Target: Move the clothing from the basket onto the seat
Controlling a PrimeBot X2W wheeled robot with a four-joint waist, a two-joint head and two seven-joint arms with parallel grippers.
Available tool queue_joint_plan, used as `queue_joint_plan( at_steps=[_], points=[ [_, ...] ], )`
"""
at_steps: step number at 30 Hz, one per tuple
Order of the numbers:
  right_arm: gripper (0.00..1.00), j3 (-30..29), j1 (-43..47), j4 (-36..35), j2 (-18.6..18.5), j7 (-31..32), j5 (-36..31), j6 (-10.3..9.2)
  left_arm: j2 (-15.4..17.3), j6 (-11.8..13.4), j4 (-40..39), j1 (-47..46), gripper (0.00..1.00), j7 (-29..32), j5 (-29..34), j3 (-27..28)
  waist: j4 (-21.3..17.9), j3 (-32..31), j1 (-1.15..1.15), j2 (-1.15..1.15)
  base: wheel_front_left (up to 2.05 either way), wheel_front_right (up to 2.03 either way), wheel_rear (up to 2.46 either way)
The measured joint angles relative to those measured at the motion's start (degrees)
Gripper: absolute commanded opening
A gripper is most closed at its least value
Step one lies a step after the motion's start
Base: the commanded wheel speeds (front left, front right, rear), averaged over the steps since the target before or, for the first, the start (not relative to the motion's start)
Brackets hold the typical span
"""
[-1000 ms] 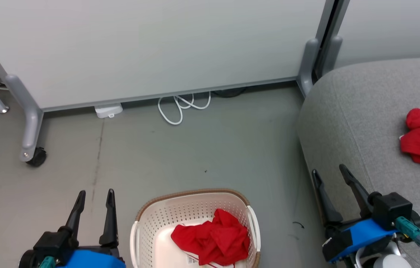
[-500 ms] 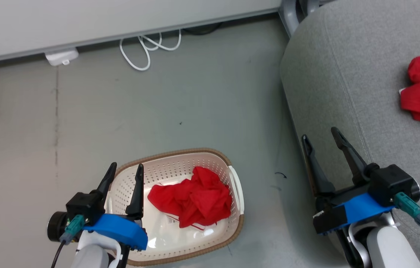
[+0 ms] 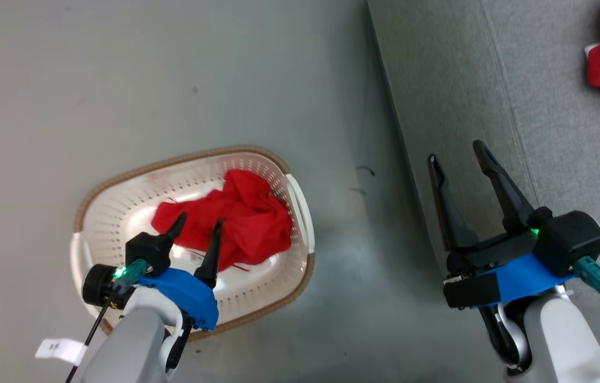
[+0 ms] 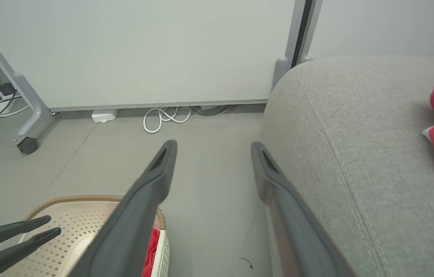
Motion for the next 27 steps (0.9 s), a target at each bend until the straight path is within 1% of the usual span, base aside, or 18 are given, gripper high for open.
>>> queue_joint_plan(
  at_steps=[7, 13, 19, 27],
  points=[
    [1.00, 0.97, -1.44, -1.10, 0.00, -1.22, 0.80, 0.00, 1.35, -0.01, 7.97, -5.75, 1.00, 1.96, -3.12, -7.10, -2.67, 6.60, 0.00, 0.00, 0.00, 0.00, 0.00],
    [1.00, 1.63, -1.98, -1.18, -0.01, -2.58, 1.86, 0.00, 2.29, -0.01, 11.34, -9.45, 1.00, 4.00, -6.65, -12.60, -4.67, 11.51, 0.00, 0.00, 0.00, 0.00, 0.00],
    [1.00, 2.46, -2.72, -0.87, 0.00, -3.81, 2.55, 0.00, 2.78, -0.01, 13.60, -12.26, 1.00, 6.54, -11.58, -15.49, -5.98, 15.34, -0.01, 0.00, 0.00, 0.00, 0.00],
    [1.00, 2.87, -3.76, -0.57, 0.00, -4.66, 2.83, 0.00, 3.01, 0.00, 13.72, -15.76, 1.00, 7.11, -17.93, -17.80, -6.59, 18.46, -0.01, 0.00, 0.00, 0.00, 0.00]
  ],
)
